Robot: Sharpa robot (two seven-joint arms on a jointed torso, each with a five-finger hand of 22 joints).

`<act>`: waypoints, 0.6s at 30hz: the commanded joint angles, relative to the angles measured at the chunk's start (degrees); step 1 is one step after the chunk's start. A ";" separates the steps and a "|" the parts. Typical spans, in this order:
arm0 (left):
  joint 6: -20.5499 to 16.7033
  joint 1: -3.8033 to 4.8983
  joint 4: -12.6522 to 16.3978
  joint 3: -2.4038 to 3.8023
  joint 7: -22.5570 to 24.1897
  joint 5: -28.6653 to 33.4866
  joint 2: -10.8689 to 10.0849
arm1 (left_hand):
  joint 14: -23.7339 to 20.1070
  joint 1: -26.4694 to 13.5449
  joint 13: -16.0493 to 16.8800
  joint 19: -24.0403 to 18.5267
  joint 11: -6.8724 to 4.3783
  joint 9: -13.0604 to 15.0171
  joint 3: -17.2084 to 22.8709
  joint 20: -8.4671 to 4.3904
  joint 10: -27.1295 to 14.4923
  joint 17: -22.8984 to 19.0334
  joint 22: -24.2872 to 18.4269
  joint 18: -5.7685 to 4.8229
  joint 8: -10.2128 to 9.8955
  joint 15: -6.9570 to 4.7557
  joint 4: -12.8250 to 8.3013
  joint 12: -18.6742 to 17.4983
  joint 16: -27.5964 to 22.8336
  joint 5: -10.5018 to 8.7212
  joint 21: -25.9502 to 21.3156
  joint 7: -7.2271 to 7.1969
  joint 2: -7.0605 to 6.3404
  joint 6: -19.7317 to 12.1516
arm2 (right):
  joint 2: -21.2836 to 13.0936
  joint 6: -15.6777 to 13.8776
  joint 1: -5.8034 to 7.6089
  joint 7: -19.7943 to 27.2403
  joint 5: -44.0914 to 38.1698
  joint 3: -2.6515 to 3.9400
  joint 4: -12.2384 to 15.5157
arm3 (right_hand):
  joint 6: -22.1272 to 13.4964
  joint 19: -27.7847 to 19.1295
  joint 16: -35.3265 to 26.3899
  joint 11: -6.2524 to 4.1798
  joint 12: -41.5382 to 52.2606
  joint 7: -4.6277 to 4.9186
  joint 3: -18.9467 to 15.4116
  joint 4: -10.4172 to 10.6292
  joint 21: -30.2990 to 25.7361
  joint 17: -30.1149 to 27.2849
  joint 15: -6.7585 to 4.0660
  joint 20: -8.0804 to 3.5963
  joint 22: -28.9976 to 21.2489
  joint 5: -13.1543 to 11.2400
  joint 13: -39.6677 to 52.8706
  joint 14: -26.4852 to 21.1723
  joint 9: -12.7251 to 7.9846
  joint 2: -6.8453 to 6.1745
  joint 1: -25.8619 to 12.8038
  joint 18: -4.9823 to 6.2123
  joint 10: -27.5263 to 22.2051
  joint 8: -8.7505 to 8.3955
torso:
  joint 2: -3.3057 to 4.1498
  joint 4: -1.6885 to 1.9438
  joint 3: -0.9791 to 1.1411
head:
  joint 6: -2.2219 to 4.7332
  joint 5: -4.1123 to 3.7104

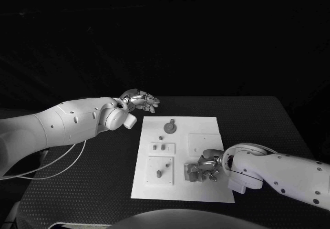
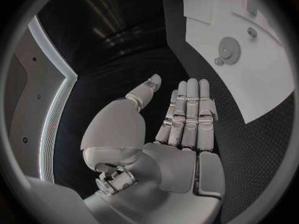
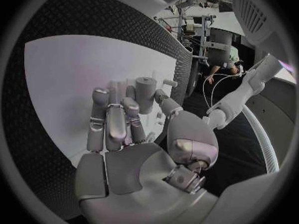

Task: Assemble the parts on the task board

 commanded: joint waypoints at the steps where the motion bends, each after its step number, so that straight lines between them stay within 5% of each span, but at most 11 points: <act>1: 0.81 0.06 0.15 0.03 0.21 0.36 0.02 | 0.25 -0.62 -0.07 0.21 -0.21 -0.07 -0.11 0.00 -0.06 0.08 -0.09 0.32 0.30 0.04 0.19 -0.07 -0.36 0.17 0.15 -0.19 -0.06 -0.17 | 0.15 0.65 -0.12 -0.10 -1.82 -0.02 -0.48 | 0.88 0.04 0.34 -0.03 0.12 0.48 0.12 0.30 0.31 -0.06 -0.36 -0.15 1.09 0.23 0.04 0.14 -0.10 0.40 -0.23 0.72 0.32 -0.02 | -0.01 -0.04 0.00 | 0.03 0.09; 18: 0.83 0.06 0.21 0.03 0.16 0.36 0.03 | 0.23 -0.71 -0.07 0.17 -0.20 -0.10 -0.12 0.01 -0.07 0.16 -0.11 0.32 0.32 0.05 0.30 -0.07 -0.43 0.17 0.14 -0.19 -0.08 -0.20 | 0.59 -0.56 -0.59 0.43 -1.02 -0.01 -1.20 | 0.82 -0.03 0.29 0.01 -0.09 0.52 -0.29 0.83 0.26 -0.28 -0.34 -0.07 1.05 0.20 -0.14 -0.01 -0.15 0.00 -1.30 0.71 0.10 -0.10 | 0.03 -0.03 0.03 | -0.06 -0.18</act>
